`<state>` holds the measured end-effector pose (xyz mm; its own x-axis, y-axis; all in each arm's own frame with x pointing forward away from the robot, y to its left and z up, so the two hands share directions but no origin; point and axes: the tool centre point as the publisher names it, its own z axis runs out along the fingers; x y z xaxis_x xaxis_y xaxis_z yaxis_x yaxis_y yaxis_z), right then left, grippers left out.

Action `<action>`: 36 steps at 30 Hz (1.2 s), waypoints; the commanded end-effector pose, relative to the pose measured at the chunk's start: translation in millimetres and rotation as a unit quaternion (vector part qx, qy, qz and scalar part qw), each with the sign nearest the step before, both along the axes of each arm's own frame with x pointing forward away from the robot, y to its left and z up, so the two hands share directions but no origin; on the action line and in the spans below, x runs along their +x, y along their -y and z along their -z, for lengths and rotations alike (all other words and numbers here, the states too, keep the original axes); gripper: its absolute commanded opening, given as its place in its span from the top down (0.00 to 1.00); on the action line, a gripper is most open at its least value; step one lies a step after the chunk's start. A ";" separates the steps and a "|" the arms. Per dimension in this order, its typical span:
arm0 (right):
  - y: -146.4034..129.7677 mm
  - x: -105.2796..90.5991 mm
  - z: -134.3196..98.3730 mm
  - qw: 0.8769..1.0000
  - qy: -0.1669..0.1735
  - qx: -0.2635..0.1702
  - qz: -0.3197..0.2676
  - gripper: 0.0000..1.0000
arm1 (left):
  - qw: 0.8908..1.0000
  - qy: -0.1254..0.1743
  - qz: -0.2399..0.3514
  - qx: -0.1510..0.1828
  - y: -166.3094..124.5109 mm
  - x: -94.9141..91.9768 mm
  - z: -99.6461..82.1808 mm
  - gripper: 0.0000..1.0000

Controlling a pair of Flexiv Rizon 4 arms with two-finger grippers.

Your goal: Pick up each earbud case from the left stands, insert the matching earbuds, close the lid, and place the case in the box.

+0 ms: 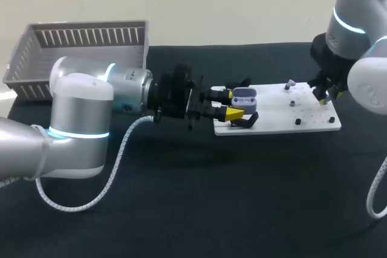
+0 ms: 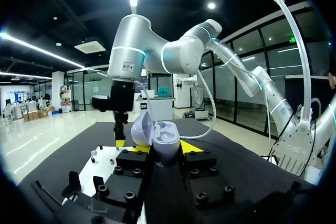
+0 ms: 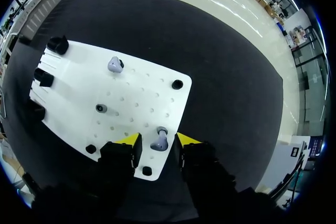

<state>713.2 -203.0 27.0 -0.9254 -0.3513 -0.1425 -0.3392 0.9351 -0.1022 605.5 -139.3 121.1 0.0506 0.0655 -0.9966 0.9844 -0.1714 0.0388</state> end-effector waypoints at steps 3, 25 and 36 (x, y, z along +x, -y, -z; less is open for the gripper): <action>-0.3 1.2 1.0 1.000 -0.001 -0.003 0.001 0.62 | 1.000 0.001 -0.001 -0.001 -0.4 -0.3 0.8 1.00; 0.0 -5.8 0.6 1.000 0.006 -0.022 0.010 1.00 | 1.000 0.001 -0.001 -0.001 -0.4 -0.3 0.8 1.00; -18.2 -44.0 -56.2 0.999 0.024 -0.009 0.048 1.00 | 1.000 0.001 -0.001 -0.001 -0.4 -0.3 0.8 1.00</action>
<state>695.7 -183.2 58.4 -0.9498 -0.2684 -0.1607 -0.2478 0.9590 -0.1372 605.5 -139.2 121.1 0.0506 0.0655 -0.9966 0.9844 -0.1714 0.0387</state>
